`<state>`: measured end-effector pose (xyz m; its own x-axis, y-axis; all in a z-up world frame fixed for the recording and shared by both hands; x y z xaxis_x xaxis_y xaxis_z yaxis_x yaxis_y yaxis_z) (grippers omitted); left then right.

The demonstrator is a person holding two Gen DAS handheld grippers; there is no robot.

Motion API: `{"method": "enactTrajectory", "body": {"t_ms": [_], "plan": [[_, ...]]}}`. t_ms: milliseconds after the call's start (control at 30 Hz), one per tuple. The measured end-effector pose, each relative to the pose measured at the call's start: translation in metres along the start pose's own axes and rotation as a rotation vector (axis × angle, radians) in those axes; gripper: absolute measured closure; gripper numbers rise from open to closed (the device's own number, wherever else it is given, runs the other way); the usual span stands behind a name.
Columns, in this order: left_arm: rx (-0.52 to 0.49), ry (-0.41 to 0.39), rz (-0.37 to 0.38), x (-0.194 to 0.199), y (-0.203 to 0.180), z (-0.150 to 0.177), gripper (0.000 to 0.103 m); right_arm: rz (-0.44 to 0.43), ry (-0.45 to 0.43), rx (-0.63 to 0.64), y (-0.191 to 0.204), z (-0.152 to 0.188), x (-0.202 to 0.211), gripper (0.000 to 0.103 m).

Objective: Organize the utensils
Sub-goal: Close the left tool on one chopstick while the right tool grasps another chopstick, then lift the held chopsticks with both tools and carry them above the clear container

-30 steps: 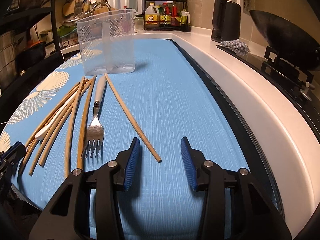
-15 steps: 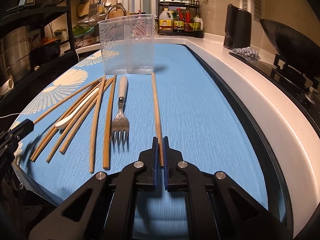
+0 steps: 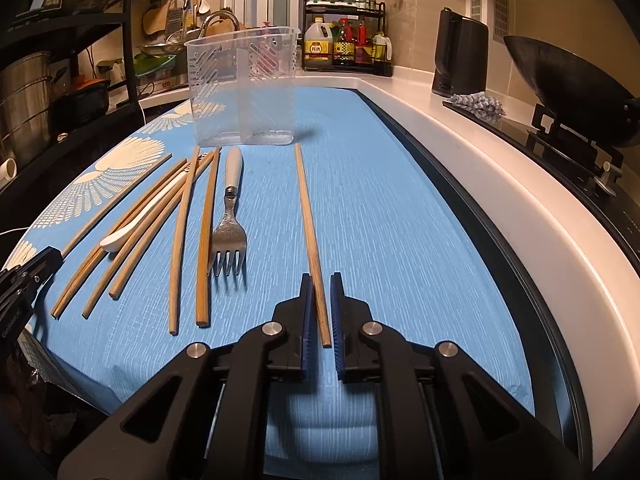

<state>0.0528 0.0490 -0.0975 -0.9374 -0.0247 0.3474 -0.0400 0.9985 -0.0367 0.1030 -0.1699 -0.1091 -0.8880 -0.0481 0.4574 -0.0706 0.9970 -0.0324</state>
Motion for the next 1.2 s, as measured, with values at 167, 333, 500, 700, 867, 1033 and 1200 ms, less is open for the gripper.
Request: {"method": "enactTrajectory", "body": {"t_ms": [167,333,500,700,867,1033,1200], "plan": [[-0.015,0.002,0.004,0.007,0.0,0.004,0.097,-0.004,-0.004,0.001,-0.001,0.0,0.0,0.091],[-0.02,0.002,0.001,0.008,-0.001,0.004,0.097,-0.007,-0.014,0.001,0.0,0.001,0.0,0.091],[-0.019,0.003,-0.002,0.008,-0.001,0.006,0.097,-0.008,-0.016,0.002,0.0,0.001,0.0,0.091],[-0.023,-0.001,-0.004,0.007,-0.002,0.007,0.097,-0.013,-0.023,0.002,0.002,0.001,-0.001,0.095],[-0.031,-0.004,0.006,0.009,-0.003,0.006,0.098,-0.019,-0.024,0.009,0.003,-0.001,0.001,0.098],[-0.045,-0.043,0.015,0.018,-0.005,-0.005,0.098,-0.015,-0.069,0.022,0.004,-0.015,0.018,0.098],[-0.052,-0.102,0.021,0.031,-0.006,-0.023,0.098,-0.008,-0.118,0.027,0.003,-0.032,0.037,0.098]]}}
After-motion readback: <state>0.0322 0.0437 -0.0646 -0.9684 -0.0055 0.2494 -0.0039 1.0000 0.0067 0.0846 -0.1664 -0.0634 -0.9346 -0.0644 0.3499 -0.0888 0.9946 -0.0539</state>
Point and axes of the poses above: each gripper's, at about its wrist camera, not at the fingertips, and x roughly against the way its jaws point, y to its left, z to its underside, the point moved 8 cm from there along -x, roughly the way its jaws point, and after that the axes turned 9 degrees about -y, right-handed, at the moved point
